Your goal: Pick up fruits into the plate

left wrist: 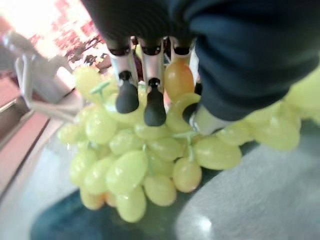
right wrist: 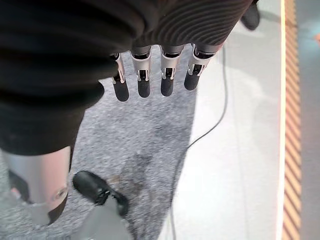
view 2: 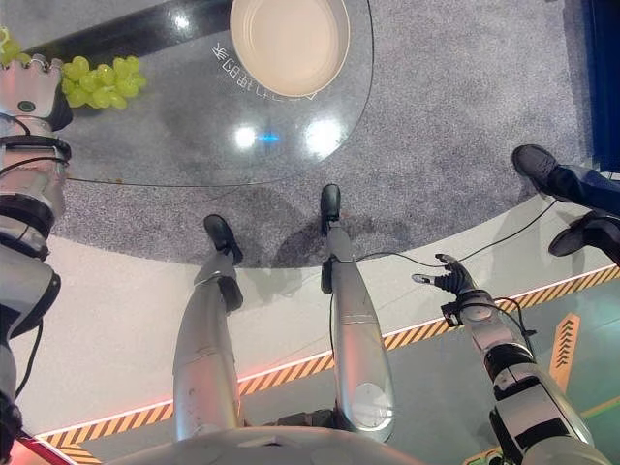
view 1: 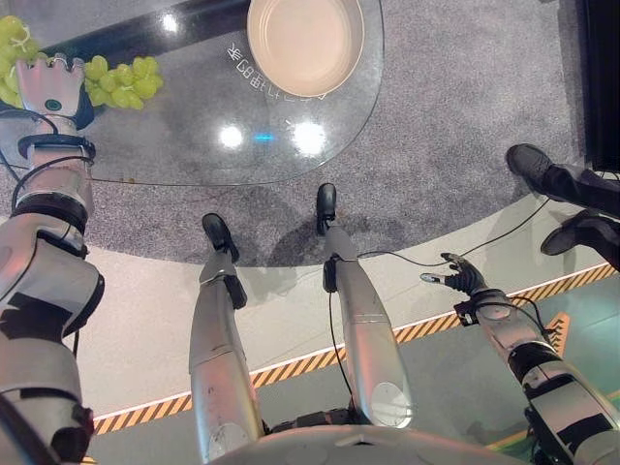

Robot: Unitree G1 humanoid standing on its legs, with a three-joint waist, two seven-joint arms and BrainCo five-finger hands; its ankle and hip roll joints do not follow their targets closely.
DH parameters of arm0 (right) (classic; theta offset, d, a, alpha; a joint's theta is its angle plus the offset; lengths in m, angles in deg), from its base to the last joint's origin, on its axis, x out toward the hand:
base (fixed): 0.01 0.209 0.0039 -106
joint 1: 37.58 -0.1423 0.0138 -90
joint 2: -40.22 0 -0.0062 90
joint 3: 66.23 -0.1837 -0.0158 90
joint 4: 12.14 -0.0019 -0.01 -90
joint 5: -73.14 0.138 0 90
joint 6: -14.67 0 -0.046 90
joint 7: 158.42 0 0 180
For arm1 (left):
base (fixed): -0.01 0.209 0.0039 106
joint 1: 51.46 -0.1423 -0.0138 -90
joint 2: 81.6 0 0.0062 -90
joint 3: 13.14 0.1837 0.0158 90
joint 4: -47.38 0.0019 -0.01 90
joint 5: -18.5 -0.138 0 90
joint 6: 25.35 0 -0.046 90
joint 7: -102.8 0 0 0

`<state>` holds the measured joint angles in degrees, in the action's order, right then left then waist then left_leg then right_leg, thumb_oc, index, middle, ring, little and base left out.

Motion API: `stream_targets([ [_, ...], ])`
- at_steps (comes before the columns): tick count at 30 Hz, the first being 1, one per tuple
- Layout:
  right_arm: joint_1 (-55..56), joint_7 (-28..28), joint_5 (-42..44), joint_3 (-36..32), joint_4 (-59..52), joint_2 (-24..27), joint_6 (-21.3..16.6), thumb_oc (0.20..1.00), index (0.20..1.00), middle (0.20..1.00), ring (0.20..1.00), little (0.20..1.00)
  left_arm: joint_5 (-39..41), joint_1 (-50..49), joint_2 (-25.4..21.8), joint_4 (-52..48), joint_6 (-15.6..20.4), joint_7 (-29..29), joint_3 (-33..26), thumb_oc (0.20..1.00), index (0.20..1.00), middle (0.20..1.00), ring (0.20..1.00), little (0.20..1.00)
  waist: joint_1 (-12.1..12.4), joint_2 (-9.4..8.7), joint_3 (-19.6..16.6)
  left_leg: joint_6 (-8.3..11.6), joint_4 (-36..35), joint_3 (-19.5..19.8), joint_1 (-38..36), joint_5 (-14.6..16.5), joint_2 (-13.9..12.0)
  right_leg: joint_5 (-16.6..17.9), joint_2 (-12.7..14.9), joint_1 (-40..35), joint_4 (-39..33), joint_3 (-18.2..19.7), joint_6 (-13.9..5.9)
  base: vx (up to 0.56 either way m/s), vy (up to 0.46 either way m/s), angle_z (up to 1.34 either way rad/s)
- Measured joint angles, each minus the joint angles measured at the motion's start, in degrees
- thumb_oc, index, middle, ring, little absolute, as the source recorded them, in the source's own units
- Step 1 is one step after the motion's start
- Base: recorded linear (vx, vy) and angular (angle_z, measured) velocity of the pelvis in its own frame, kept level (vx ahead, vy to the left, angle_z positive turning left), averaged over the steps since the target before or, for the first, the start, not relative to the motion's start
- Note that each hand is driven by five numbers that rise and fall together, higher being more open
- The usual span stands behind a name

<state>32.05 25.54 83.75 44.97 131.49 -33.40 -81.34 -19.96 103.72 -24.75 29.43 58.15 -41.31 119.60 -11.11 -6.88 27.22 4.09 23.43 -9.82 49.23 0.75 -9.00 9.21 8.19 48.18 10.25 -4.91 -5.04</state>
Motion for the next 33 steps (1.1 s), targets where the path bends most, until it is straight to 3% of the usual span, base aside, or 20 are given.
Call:
stream_targets([
  [7,0.1,1.1,-0.3,0.1,-0.9,-2.0,0.7,1.000,1.000,1.000,1.000,1.000,6.1,-4.2,2.3,-4.1,6.8,0.8,-2.3,0.200,0.200,0.200,0.200,0.200,0.7,-0.03,0.0,-0.13,-1.0,0.0,-2.3,-0.1,0.2,0.0,0.1,-2.1,-0.4,-0.2,-0.01,-0.01,-0.023,0.01],
  [24,2.4,3.3,-1.1,0.3,-4.7,-4.6,3.7,1.000,1.000,1.000,1.000,1.000,10.5,-6.6,7.1,-13.4,10.4,-0.2,-4.3,0.200,0.200,0.200,0.200,0.200,1.3,-0.51,0.3,-0.36,-4.6,0.7,-4.9,-2.0,1.3,0.0,1.0,-4.6,-1.4,-1.8,-0.04,0.00,-0.035,0.04],
  [25,2.4,3.3,-1.2,0.3,-4.7,-4.6,3.8,1.000,1.000,1.000,1.000,1.000,10.5,-6.4,7.9,-13.6,10.5,-0.1,-4.3,0.335,0.335,0.335,0.335,0.335,1.3,-0.51,0.3,-0.37,-4.9,0.7,-4.9,-2.3,1.4,0.0,1.1,-4.6,-1.4,-1.9,-0.04,0.00,0.000,0.08],
  [26,2.4,3.4,-1.2,0.3,-4.6,-4.6,4.0,1.000,1.000,1.000,1.000,1.000,10.5,-6.3,8.3,-13.6,10.5,-0.1,-4.3,1.000,1.000,1.000,1.000,1.000,1.3,-0.51,0.3,-0.39,-5.0,0.7,-4.9,-2.4,1.4,0.0,1.1,-4.6,-1.4,-2.0,-0.04,0.00,0.006,0.04],
  [33,2.4,3.7,-1.2,0.3,-4.6,-4.6,4.8,1.000,1.000,1.000,1.000,1.000,9.9,-5.6,8.9,-13.6,9.9,-1.1,-2.9,1.000,1.000,1.000,1.000,1.000,1.3,-0.51,0.3,-0.32,-6.2,0.6,-5.4,-3.1,1.5,0.0,1.1,-4.5,-1.6,-1.9,-0.05,0.00,0.000,0.00],
])
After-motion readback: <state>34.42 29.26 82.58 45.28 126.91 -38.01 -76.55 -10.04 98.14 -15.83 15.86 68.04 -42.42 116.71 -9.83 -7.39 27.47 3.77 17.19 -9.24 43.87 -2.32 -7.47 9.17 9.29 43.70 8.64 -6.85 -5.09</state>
